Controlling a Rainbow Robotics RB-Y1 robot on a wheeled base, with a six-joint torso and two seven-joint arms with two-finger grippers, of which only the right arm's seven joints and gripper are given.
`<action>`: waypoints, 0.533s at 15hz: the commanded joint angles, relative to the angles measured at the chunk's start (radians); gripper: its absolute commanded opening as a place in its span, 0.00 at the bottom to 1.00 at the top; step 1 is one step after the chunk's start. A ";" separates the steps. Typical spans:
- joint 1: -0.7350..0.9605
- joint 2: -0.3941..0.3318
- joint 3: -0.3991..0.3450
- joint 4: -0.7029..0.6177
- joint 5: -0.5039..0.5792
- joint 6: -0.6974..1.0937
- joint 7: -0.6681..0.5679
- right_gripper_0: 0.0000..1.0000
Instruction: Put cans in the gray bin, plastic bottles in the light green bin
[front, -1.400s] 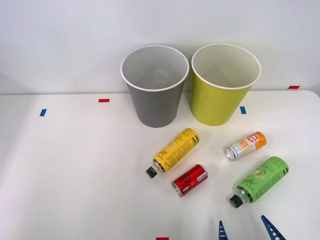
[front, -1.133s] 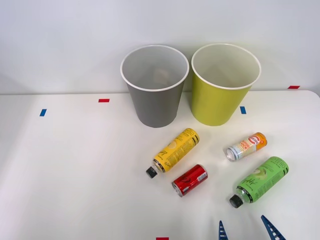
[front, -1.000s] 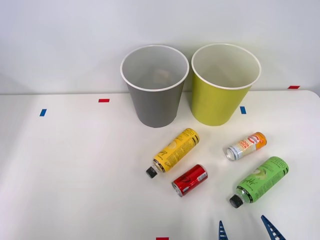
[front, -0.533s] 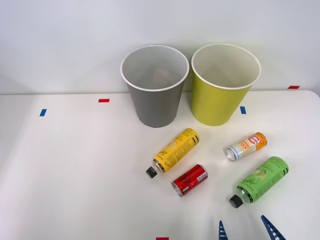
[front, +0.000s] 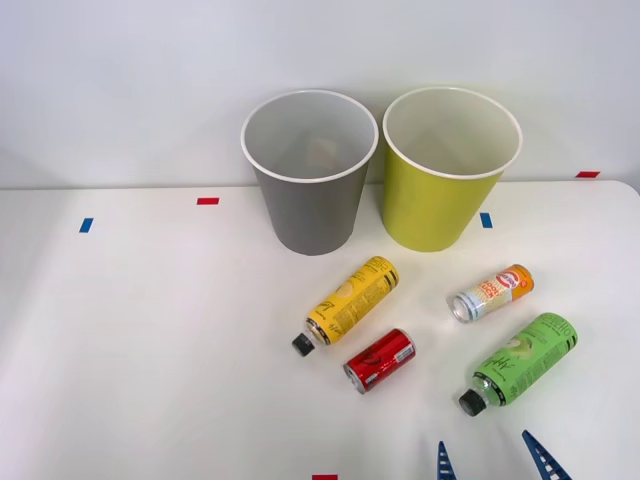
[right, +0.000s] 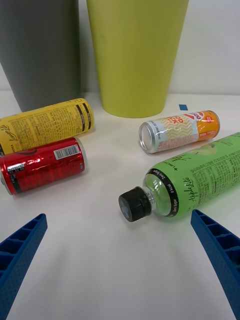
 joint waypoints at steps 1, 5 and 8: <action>0.000 0.000 0.000 0.000 0.000 0.000 0.000 1.00; 0.000 0.000 0.000 0.000 0.000 0.000 0.000 1.00; 0.000 0.000 0.000 0.000 0.000 0.000 0.000 1.00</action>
